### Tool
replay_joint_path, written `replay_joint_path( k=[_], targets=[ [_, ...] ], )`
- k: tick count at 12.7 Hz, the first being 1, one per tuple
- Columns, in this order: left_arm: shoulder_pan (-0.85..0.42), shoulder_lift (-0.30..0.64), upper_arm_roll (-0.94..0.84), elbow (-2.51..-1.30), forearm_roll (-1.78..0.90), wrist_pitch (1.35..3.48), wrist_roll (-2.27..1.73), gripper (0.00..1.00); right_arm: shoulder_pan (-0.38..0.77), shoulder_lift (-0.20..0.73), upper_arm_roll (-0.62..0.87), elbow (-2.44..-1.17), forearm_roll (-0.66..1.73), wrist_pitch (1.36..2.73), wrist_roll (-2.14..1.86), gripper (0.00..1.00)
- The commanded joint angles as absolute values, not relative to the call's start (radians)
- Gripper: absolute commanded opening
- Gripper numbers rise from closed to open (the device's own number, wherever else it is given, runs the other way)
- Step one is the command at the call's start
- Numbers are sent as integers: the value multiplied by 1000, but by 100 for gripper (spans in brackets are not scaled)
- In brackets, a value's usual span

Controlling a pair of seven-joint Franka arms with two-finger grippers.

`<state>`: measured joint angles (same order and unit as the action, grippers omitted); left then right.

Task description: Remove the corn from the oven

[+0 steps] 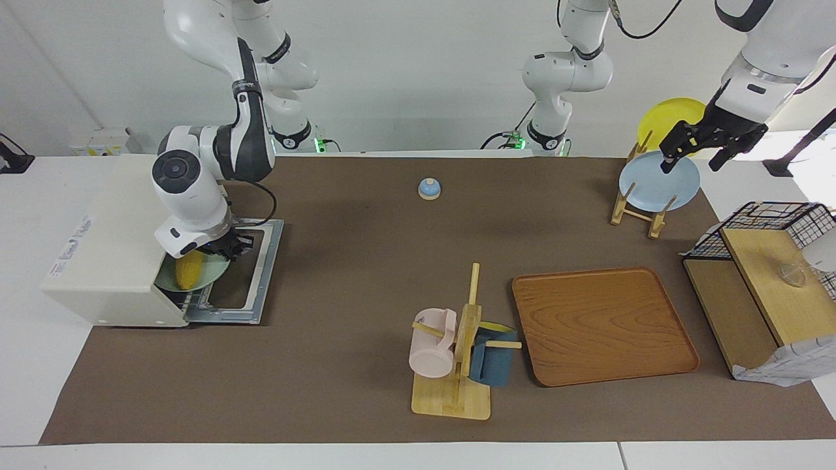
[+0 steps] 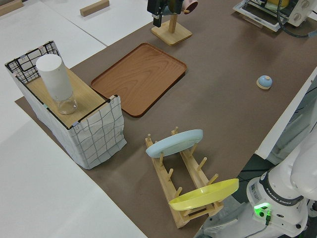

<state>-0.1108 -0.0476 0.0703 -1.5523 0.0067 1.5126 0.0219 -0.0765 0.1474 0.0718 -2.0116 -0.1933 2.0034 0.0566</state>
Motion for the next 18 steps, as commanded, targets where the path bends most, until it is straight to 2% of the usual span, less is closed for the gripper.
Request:
replay_joint_path(
  k=[1,4,7,10,13,15,16,17,18],
  targets=[
    [-106,-57,71,-1560,-3,1499,20,100,-39,138,81,-1995,-207,1978,51,0],
    [-106,-57,71,-1560,-3,1499,20,100,165,208,81,-1777,-198,1821,254,0],
    [-106,-57,71,-1560,-3,1499,20,100,393,438,83,-1431,-143,1685,533,0],
    [-106,-57,71,-1560,-3,1497,18,100,569,633,84,-1231,-95,1756,823,0],
    [-104,-57,71,-1562,1,1503,15,100,643,699,92,-1213,-46,1900,968,1],
    [-85,-64,72,-1594,9,1528,-38,100,661,712,94,-1232,-20,2007,1029,7],
    [-93,-93,71,-1655,9,1596,-84,100,673,709,94,-1262,-17,2046,1049,14],
    [-104,-124,58,-1752,9,1697,-107,100,666,707,94,-1262,-5,2030,1057,31],
    [-129,-135,57,-1829,9,1763,-109,100,664,706,92,-1244,29,1978,1058,39]
  ],
)
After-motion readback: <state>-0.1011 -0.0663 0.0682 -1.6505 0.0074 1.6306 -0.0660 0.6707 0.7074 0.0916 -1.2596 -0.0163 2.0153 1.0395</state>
